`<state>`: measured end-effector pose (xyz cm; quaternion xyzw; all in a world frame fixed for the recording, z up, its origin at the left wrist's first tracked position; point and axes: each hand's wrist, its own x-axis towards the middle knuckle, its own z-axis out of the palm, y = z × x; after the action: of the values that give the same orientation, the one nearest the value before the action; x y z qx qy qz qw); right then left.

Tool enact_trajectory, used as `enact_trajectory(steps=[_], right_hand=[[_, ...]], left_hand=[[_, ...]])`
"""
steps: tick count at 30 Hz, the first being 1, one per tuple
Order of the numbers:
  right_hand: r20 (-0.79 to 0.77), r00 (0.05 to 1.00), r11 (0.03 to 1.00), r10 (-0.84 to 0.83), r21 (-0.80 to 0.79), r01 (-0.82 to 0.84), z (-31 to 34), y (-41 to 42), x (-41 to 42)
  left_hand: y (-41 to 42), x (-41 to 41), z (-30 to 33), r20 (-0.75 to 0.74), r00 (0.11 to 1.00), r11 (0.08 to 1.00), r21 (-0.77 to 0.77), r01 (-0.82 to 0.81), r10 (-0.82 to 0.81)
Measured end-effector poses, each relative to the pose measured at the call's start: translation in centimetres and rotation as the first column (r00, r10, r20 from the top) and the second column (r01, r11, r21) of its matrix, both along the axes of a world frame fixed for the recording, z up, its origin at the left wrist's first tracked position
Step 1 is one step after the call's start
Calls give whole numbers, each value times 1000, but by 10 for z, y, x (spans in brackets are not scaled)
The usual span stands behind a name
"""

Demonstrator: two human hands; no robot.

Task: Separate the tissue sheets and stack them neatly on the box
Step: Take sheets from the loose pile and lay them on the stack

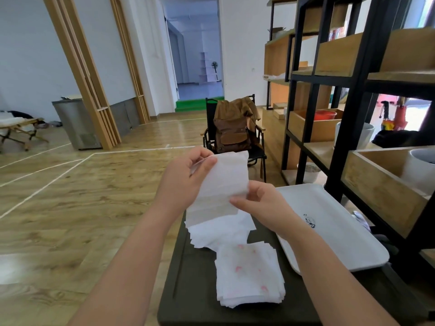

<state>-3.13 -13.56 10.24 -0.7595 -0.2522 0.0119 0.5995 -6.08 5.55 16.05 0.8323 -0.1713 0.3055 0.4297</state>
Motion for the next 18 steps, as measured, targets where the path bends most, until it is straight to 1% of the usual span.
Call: enact_trajectory(steps=[1,3,7,9,11,13,14,16,18], right_hand=[[-34,999,999,39,36,-38,1,0,-2],[-72,995,995,68,84,-62,1,1,-7],[-95,995,994,24,107,-13,-3,6,-17],[-92,996,991,12,131,0,-5,7,-19],[-91,996,988,-10,154,24,-8,6,-20],[-75,996,988,-57,140,67,-9,5,-21],[-73,994,987,-80,134,89,-12,3,-21],[-109,989,983,-102,144,117,-14,2,-22],[-115,988,981,-103,153,120,-16,0,-24]], left_hand=[[2,-2,0,-8,1000,1000,-13,-8,7],[7,-6,0,-10,1000,999,-39,-26,26],[12,-19,-1,4,1000,997,-76,-8,8],[12,-27,-3,4,999,994,-101,44,-44],[13,-36,-9,13,991,980,-148,136,-135],[15,-41,-20,-4,987,962,-221,158,-163],[14,-41,-26,-30,989,956,-260,134,-146],[12,-41,-39,-134,987,949,-312,45,-91],[10,-38,-53,-245,967,954,-301,-4,-74]])
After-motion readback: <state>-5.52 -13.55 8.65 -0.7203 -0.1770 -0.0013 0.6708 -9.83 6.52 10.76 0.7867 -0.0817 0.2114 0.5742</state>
